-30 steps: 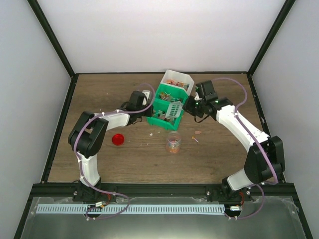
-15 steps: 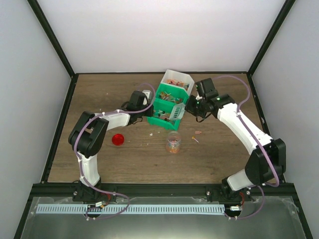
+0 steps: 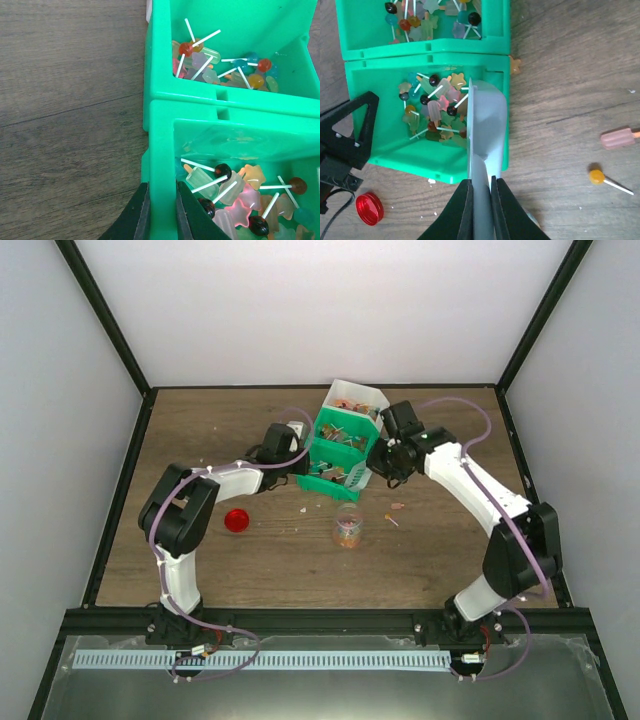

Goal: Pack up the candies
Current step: Scoop the fake candies from the storage box.

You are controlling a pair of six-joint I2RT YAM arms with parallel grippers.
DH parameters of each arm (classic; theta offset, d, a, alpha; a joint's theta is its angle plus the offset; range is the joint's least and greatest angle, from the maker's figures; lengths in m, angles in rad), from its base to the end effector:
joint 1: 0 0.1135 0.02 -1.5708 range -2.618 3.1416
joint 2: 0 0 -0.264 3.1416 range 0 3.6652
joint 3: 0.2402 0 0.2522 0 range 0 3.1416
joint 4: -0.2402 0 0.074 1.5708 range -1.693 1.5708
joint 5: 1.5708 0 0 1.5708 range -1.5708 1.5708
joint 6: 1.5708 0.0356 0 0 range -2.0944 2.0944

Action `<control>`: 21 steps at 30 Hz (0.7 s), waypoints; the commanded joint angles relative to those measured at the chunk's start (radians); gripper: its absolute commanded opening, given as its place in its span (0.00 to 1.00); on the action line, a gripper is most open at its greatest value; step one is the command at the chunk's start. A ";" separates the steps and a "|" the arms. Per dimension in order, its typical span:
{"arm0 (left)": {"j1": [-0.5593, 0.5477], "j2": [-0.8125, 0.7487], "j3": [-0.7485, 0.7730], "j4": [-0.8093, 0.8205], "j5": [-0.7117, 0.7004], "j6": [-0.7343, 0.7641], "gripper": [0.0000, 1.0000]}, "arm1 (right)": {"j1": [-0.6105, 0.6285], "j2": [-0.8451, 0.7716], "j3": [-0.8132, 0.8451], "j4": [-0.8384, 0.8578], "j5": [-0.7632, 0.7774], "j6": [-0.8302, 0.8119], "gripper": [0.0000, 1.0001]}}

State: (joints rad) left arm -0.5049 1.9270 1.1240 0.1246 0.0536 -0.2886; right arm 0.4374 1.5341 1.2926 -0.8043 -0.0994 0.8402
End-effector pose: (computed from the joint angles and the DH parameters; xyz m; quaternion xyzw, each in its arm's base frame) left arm 0.3585 -0.2003 0.1576 0.1088 0.8953 -0.1890 0.3885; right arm 0.2860 0.1376 0.2823 0.1803 0.9476 0.1930 0.1795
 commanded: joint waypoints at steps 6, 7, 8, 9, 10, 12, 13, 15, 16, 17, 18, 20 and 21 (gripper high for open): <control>-0.015 -0.001 0.005 0.039 -0.024 0.031 0.04 | 0.031 0.167 0.172 -0.086 0.157 -0.006 0.01; -0.015 -0.003 0.006 0.034 -0.023 0.033 0.04 | 0.034 0.188 0.182 -0.099 0.173 -0.008 0.01; -0.016 -0.004 0.008 0.031 -0.022 0.036 0.04 | 0.038 0.207 0.196 -0.109 0.185 -0.011 0.01; -0.016 -0.006 0.007 0.029 -0.023 0.038 0.04 | 0.042 0.226 0.213 -0.113 0.192 -0.013 0.01; -0.017 -0.006 0.007 0.029 -0.023 0.040 0.04 | 0.046 0.244 0.224 -0.116 0.194 -0.018 0.01; -0.016 -0.005 0.009 0.023 -0.018 0.043 0.04 | 0.053 0.281 0.242 -0.111 0.197 -0.024 0.01; -0.017 -0.004 0.011 0.022 -0.014 0.045 0.04 | 0.056 0.298 0.249 -0.108 0.197 -0.028 0.01; -0.017 -0.001 0.012 0.021 -0.012 0.047 0.04 | 0.060 0.336 0.251 -0.085 0.180 -0.036 0.01; -0.016 0.002 0.012 0.021 -0.012 0.047 0.04 | 0.062 0.344 0.243 -0.068 0.167 -0.040 0.01; -0.017 0.006 0.015 0.018 -0.011 0.048 0.04 | 0.063 0.351 0.226 -0.041 0.148 -0.045 0.01; -0.017 0.010 0.017 0.015 -0.009 0.050 0.04 | 0.063 0.353 0.206 -0.012 0.124 -0.051 0.01; -0.017 0.018 0.021 0.011 -0.006 0.052 0.04 | 0.062 0.353 0.166 0.041 0.093 -0.057 0.01; -0.017 0.021 0.022 0.011 -0.005 0.052 0.04 | 0.063 0.352 0.145 0.070 0.077 -0.060 0.01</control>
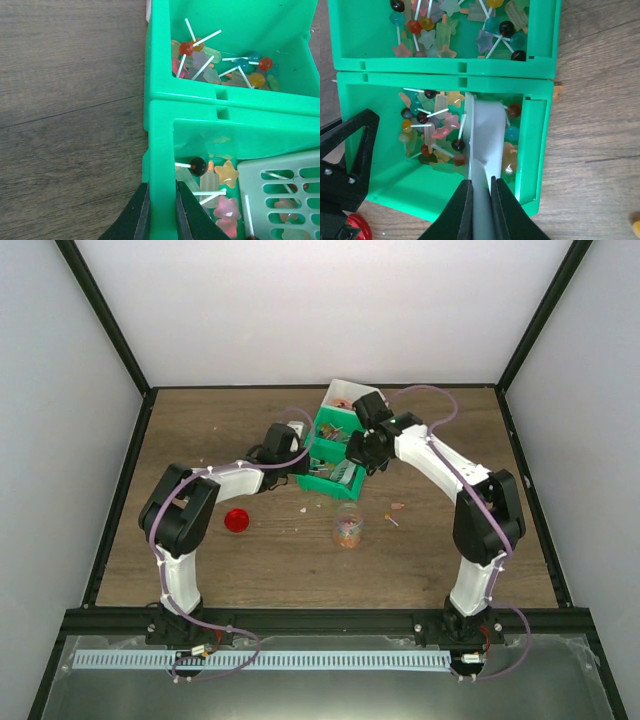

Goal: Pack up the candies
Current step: Scoop the fake candies from the storage box.

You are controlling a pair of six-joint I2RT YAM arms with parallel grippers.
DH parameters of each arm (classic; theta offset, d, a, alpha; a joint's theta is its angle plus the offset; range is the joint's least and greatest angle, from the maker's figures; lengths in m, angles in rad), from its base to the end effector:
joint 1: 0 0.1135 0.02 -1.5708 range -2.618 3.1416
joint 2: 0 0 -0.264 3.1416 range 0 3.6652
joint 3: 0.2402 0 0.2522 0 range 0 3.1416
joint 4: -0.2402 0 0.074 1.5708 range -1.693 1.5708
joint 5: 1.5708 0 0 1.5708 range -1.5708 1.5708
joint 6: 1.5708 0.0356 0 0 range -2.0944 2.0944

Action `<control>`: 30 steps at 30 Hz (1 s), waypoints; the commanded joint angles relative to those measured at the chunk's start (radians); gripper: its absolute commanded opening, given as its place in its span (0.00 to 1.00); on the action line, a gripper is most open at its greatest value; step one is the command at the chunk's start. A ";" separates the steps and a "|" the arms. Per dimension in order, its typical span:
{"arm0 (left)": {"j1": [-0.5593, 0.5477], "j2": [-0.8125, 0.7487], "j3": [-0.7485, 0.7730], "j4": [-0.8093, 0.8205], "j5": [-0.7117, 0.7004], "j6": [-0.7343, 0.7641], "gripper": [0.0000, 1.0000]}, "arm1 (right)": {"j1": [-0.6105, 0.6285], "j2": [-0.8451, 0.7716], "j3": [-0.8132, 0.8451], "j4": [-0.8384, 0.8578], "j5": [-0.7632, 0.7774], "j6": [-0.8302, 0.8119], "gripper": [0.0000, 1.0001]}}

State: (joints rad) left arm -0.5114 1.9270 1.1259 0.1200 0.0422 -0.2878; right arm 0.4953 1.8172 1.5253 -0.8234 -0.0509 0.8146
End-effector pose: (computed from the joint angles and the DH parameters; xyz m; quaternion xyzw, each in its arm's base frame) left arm 0.3575 -0.2023 0.1578 0.1097 0.8958 -0.1849 0.3889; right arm 0.3374 0.1843 0.2581 0.1492 0.9624 0.1571 0.1639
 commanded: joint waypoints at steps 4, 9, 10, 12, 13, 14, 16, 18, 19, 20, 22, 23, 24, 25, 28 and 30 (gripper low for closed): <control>-0.010 0.024 0.023 0.015 0.013 0.051 0.04 | 0.004 0.056 -0.165 0.213 -0.076 -0.040 0.01; -0.010 0.017 0.019 0.011 0.022 0.051 0.04 | 0.001 0.034 -0.241 0.354 -0.203 -0.037 0.01; -0.012 0.015 0.020 0.009 0.020 0.051 0.04 | 0.000 0.031 -0.237 0.347 -0.201 -0.037 0.01; -0.011 0.013 0.019 0.003 0.013 0.056 0.04 | 0.001 0.013 -0.211 0.302 -0.151 -0.040 0.01; -0.010 0.011 0.017 0.002 0.010 0.057 0.04 | 0.001 -0.006 -0.204 0.283 -0.123 -0.040 0.01; -0.011 0.011 0.016 0.003 0.005 0.058 0.04 | 0.000 -0.033 -0.196 0.269 -0.095 -0.040 0.01; -0.011 0.013 0.016 0.002 -0.001 0.059 0.04 | -0.003 -0.061 -0.169 0.229 -0.051 -0.043 0.01; -0.010 0.016 0.018 0.001 -0.008 0.059 0.04 | -0.003 -0.065 -0.113 0.157 0.016 -0.047 0.01; -0.010 0.016 0.018 -0.001 -0.011 0.060 0.04 | -0.003 -0.065 -0.082 0.115 0.046 -0.045 0.01; -0.010 0.017 0.018 -0.002 -0.015 0.059 0.04 | -0.003 -0.062 -0.053 0.078 0.072 -0.046 0.01; -0.010 0.017 0.018 -0.003 -0.022 0.060 0.05 | -0.003 -0.056 -0.007 0.004 0.115 -0.051 0.01; -0.010 0.015 0.018 -0.004 -0.022 0.060 0.04 | -0.003 -0.055 0.008 -0.020 0.133 -0.053 0.01; -0.010 0.015 0.018 -0.004 -0.019 0.060 0.04 | -0.003 -0.051 0.022 -0.042 0.149 -0.054 0.01; -0.010 0.015 0.018 -0.002 -0.017 0.059 0.04 | -0.003 -0.050 0.035 -0.059 0.161 -0.054 0.01; -0.011 0.015 0.019 0.000 -0.016 0.058 0.04 | 0.001 -0.055 0.053 -0.097 0.187 -0.053 0.01; -0.010 0.015 0.020 0.000 -0.017 0.058 0.04 | 0.007 -0.061 0.062 -0.120 0.201 -0.056 0.01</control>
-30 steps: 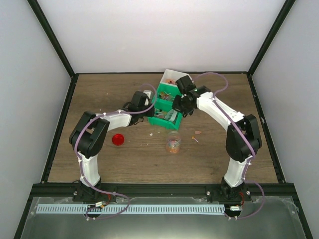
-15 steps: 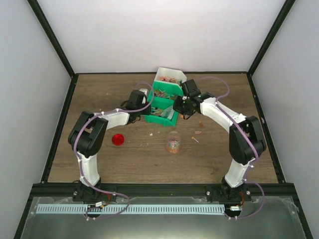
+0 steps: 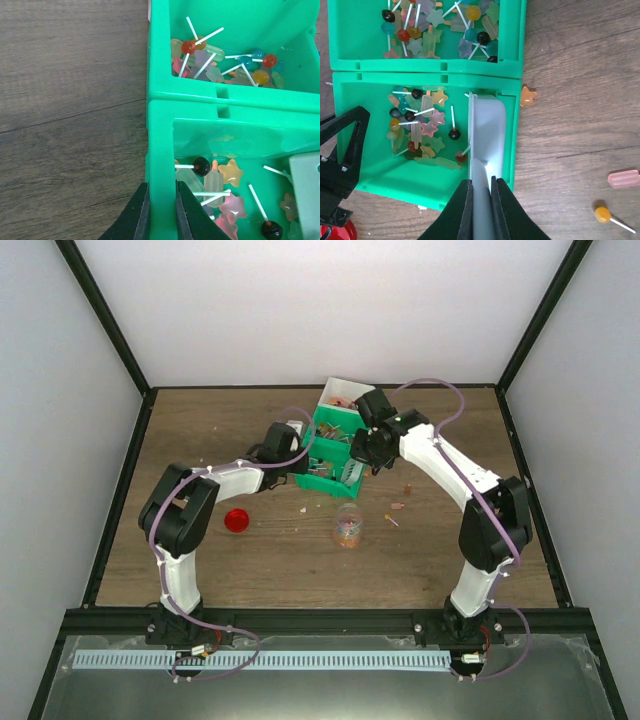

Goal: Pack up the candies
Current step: Scoop the fake candies from the storage box.

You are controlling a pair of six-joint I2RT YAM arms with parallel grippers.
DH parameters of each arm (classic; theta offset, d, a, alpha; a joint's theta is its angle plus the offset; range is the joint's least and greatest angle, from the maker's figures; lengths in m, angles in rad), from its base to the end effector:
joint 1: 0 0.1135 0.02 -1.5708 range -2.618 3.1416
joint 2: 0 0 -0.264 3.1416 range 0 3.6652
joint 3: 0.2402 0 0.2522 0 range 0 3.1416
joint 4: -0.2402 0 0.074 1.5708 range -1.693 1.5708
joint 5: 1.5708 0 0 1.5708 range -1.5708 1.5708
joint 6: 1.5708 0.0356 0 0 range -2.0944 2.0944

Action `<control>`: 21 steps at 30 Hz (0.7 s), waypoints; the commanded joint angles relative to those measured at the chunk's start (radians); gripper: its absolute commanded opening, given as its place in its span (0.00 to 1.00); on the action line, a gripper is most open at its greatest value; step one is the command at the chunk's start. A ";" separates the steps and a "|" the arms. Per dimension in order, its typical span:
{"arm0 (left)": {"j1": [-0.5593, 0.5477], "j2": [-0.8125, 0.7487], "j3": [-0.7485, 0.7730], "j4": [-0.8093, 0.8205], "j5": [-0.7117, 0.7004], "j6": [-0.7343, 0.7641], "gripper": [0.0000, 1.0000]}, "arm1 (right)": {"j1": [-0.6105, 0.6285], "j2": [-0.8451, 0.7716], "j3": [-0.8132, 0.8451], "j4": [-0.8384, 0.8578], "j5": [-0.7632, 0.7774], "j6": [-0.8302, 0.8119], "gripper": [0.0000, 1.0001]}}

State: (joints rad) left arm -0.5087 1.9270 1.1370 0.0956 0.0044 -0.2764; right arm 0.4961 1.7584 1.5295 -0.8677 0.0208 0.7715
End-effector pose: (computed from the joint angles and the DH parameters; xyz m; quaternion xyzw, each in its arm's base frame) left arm 0.3592 -0.2005 0.1590 0.1059 0.8993 -0.1642 0.3913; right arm 0.3270 0.1762 0.2782 0.1358 0.9624 0.1309 0.1952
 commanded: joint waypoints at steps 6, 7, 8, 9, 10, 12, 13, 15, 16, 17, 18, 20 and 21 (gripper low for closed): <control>-0.014 0.026 0.013 0.028 0.023 0.042 0.04 | 0.027 0.020 0.104 -0.136 0.196 -0.014 0.01; -0.014 0.026 0.013 0.030 0.024 0.041 0.04 | 0.029 0.035 0.103 -0.132 0.199 -0.016 0.01; -0.014 0.027 0.015 0.030 0.026 0.040 0.05 | 0.032 0.053 0.103 -0.129 0.199 -0.018 0.01; -0.014 0.029 0.014 0.028 0.027 0.041 0.04 | 0.033 0.072 0.103 -0.125 0.197 -0.020 0.01; -0.015 0.029 0.015 0.028 0.028 0.040 0.05 | 0.035 0.094 0.104 -0.119 0.195 -0.024 0.01; -0.016 0.027 0.014 0.027 0.028 0.042 0.05 | 0.039 0.132 0.104 -0.107 0.190 -0.026 0.01; -0.017 0.027 0.011 0.026 0.028 0.043 0.04 | 0.040 0.148 0.101 -0.098 0.189 -0.027 0.01; -0.017 0.030 0.012 0.025 0.023 0.045 0.05 | 0.042 0.172 0.093 -0.076 0.186 -0.030 0.01; -0.017 0.030 0.013 0.023 0.020 0.047 0.04 | 0.045 0.179 0.088 -0.062 0.184 -0.032 0.01; -0.017 0.031 0.013 0.024 0.016 0.047 0.04 | 0.047 0.183 0.081 -0.050 0.180 -0.033 0.01; -0.017 0.034 0.014 0.023 0.014 0.046 0.04 | 0.047 0.184 0.066 -0.032 0.167 -0.034 0.01; -0.018 0.037 0.015 0.024 0.014 0.046 0.04 | 0.047 0.171 0.014 0.022 0.131 -0.037 0.01; -0.018 0.040 0.016 0.024 0.015 0.046 0.04 | 0.047 0.162 -0.017 0.053 0.111 -0.037 0.01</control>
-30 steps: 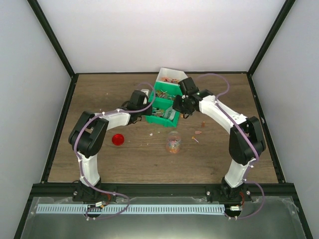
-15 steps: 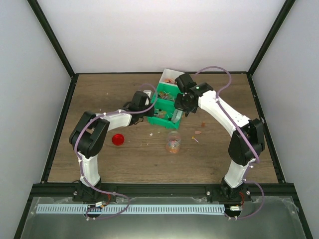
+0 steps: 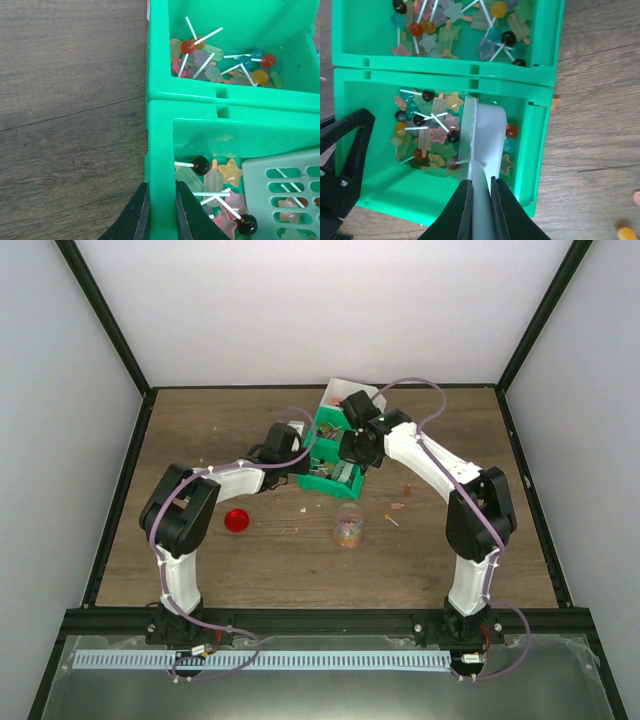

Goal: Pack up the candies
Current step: Scoop the fake candies from the storage box.

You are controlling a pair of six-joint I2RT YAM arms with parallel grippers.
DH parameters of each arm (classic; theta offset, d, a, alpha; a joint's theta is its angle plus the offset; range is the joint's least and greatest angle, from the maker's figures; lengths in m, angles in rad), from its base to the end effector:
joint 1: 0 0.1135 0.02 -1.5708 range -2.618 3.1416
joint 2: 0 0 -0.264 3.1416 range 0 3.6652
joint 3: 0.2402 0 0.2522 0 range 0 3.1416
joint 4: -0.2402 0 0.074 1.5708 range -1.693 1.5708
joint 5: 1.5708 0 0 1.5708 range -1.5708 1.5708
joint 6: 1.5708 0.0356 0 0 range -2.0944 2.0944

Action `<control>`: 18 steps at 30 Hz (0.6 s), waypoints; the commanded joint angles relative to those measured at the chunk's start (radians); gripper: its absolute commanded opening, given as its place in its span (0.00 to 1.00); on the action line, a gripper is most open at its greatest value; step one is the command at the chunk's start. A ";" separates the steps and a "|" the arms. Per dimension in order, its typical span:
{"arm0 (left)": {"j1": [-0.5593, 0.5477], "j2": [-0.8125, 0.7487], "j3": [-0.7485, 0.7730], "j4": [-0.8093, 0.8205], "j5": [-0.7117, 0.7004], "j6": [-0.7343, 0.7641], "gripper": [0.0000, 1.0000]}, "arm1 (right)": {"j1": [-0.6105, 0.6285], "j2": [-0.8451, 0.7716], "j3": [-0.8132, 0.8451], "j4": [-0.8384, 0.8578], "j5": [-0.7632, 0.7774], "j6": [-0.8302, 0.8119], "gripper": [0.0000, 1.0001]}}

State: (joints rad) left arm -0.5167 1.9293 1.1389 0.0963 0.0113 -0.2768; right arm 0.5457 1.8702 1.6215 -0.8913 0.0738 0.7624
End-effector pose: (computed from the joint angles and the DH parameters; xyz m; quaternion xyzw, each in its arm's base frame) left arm 0.3579 -0.2038 0.1587 0.1107 0.8986 -0.1687 0.3895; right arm 0.3397 0.2032 0.2641 0.1134 0.9696 0.1013 0.1914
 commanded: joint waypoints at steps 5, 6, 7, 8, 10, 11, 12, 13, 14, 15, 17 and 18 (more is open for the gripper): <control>-0.011 0.046 0.017 0.022 0.009 0.047 0.04 | -0.003 -0.029 -0.303 0.255 -0.037 -0.010 0.01; -0.011 0.043 0.017 0.020 0.009 0.047 0.04 | -0.003 -0.047 -0.333 0.291 -0.054 -0.006 0.01; -0.011 0.040 0.018 0.019 0.010 0.047 0.04 | -0.004 -0.061 -0.361 0.324 -0.068 -0.001 0.01; -0.011 0.036 0.016 0.019 0.013 0.047 0.04 | -0.005 -0.067 -0.377 0.343 -0.074 0.008 0.01; -0.011 0.030 0.012 0.019 0.015 0.047 0.04 | -0.007 -0.068 -0.409 0.373 -0.084 0.039 0.01; -0.011 0.028 0.010 0.018 0.016 0.047 0.04 | -0.007 -0.066 -0.427 0.404 -0.104 0.049 0.01; -0.012 0.025 0.009 0.019 0.017 0.048 0.04 | -0.010 -0.063 -0.446 0.439 -0.139 0.055 0.01; -0.012 0.025 0.009 0.018 0.018 0.048 0.05 | -0.016 -0.059 -0.466 0.476 -0.178 0.062 0.01; -0.012 0.027 0.010 0.017 0.020 0.049 0.04 | -0.025 -0.054 -0.485 0.514 -0.222 0.069 0.01; -0.012 0.029 0.010 0.017 0.022 0.050 0.05 | -0.036 -0.051 -0.503 0.549 -0.270 0.075 0.01; -0.013 0.034 0.012 0.011 0.023 0.055 0.05 | -0.064 -0.054 -0.537 0.607 -0.337 0.083 0.01; -0.013 0.034 0.012 0.009 0.018 0.058 0.05 | -0.077 -0.058 -0.548 0.627 -0.357 0.083 0.01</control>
State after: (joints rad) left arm -0.4847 1.9339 1.1450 0.0902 -0.0372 -0.2771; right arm 0.4820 1.7035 1.1797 -0.3592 -0.1219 0.8330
